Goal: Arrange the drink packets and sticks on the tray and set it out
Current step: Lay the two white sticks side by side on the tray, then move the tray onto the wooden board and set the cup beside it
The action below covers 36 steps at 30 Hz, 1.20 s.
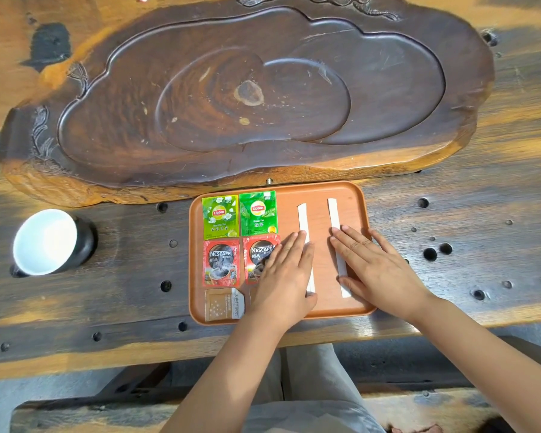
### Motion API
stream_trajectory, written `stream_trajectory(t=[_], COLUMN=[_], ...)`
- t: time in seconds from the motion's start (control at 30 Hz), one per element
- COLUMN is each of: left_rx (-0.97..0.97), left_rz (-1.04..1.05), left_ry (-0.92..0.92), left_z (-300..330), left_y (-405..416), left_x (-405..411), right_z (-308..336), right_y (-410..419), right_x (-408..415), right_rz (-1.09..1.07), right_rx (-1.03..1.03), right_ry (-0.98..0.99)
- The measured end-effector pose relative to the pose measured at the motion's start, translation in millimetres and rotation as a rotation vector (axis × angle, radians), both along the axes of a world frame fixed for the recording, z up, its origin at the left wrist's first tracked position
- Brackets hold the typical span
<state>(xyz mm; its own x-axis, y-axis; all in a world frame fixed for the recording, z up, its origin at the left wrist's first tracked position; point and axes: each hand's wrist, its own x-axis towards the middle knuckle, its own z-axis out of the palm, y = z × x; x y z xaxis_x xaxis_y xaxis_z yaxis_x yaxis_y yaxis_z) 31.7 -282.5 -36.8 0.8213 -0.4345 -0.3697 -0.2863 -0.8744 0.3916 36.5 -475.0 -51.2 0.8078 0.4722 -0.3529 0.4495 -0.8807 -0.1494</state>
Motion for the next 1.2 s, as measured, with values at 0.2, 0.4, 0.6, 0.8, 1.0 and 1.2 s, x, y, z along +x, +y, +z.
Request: stream_trajectory(t=[0.2,0.4,0.6,0.8,1.0,1.2], left_rx=[-0.074,-0.116,0.014,-0.051,-0.141,-0.209], left_rz=[0.042,0.232,0.865,0.995,0.974,1.001], left_ry=[0.010,-0.248,-0.088,0.316,0.374,0.341], left_z=[5.9,28.2,38.7,22.2,17.0,28.3], left_y=[4.8,55.8,135.9,148.9,149.9,152.7], left_x=[-1.9,-4.9,-4.2,7.3,12.7,7.2], right_z=[4.3,19.1,28.5,31.2,28.2,34.2], right_y=[0.0,-3.2,-0.1,4.5,6.7,-1.5], right_x=[-1.7,-5.0,3.7,23.3,33.5,36.6], right_rz=[-0.036,-0.303,-0.608,-0.781,-0.799,-0.838], right_rx=[0.055,0.104,0.064,0.085,0.111,0.200], right_ry=[-0.052,-0.137,-0.009,0.271,0.318,0.340])
